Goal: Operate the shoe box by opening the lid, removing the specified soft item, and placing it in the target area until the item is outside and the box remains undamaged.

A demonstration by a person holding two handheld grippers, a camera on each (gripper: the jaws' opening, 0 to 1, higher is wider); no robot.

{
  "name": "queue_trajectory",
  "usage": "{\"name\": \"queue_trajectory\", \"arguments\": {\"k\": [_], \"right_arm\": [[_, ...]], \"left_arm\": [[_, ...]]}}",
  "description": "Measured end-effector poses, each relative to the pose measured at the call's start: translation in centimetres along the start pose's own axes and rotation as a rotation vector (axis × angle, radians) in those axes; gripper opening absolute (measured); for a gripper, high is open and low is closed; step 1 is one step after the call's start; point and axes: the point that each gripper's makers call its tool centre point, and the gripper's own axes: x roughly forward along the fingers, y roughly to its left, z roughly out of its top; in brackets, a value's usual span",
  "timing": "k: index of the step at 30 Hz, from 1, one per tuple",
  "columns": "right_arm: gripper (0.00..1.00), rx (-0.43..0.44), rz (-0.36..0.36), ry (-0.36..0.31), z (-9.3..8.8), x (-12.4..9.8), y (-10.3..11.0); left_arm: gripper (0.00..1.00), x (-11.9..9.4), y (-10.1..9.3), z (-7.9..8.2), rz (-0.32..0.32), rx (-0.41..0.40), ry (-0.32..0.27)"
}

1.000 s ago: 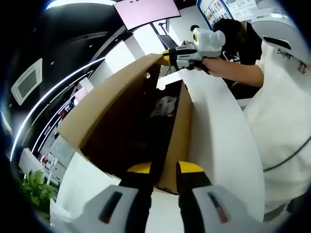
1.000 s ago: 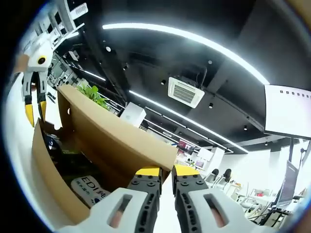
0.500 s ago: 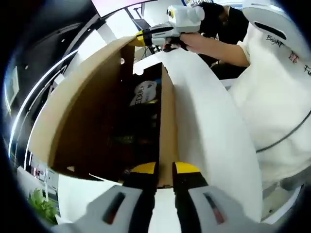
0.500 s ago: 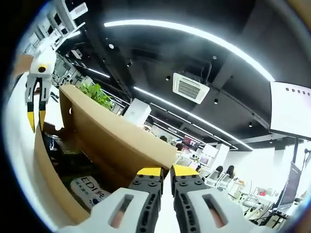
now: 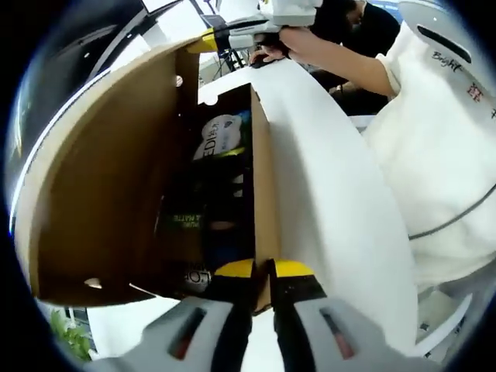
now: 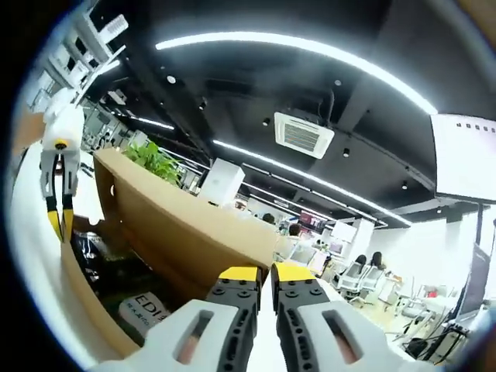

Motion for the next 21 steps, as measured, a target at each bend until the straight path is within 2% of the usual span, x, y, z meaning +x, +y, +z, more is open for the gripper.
{"name": "queue_trajectory", "arguments": {"k": [1, 2, 3, 4, 6, 10, 13, 17, 21], "right_arm": [[0.03, 0.022, 0.003, -0.002, 0.0, 0.0, 0.1], [0.03, 0.007, 0.005, -0.007, 0.0, 0.0, 0.0], [0.03, 0.004, 0.005, -0.012, 0.0, 0.1, 0.0], [0.03, 0.042, 0.006, -0.019, 0.1, 0.0, -0.2], [0.03, 0.158, 0.056, -0.037, 0.1, 0.0, 0.3], [0.02, 0.225, 0.05, -0.06, 0.0, -0.1, -0.2], [0.02, 0.245, 0.038, -0.061, 0.1, 0.1, -0.2], [0.02, 0.237, 0.031, -0.059, 0.4, 0.8, -0.4], [0.01, 0.219, 0.03, -0.056, 0.6, 1.2, -0.5]], "left_arm": [[0.05, 0.0, 0.0, 0.0, -0.008, -0.004, 0.003], [0.04, 0.0, -0.1, 0.0, -0.023, -0.025, 0.011], [0.03, 0.1, -0.4, -0.1, -0.042, -0.068, 0.021], [0.03, 0.0, -0.5, -0.2, -0.07, -0.091, 0.038], [0.02, 0.1, -0.1, -0.2, -0.075, -0.05, 0.047], [0.02, 0.1, -0.4, -0.2, -0.076, -0.056, 0.045], [0.02, 0.1, -0.4, -0.2, -0.067, -0.059, 0.053], [0.03, 0.1, -0.3, -0.3, -0.051, -0.055, 0.073], [0.03, 0.1, -0.3, -0.3, -0.042, -0.078, 0.067]]}}
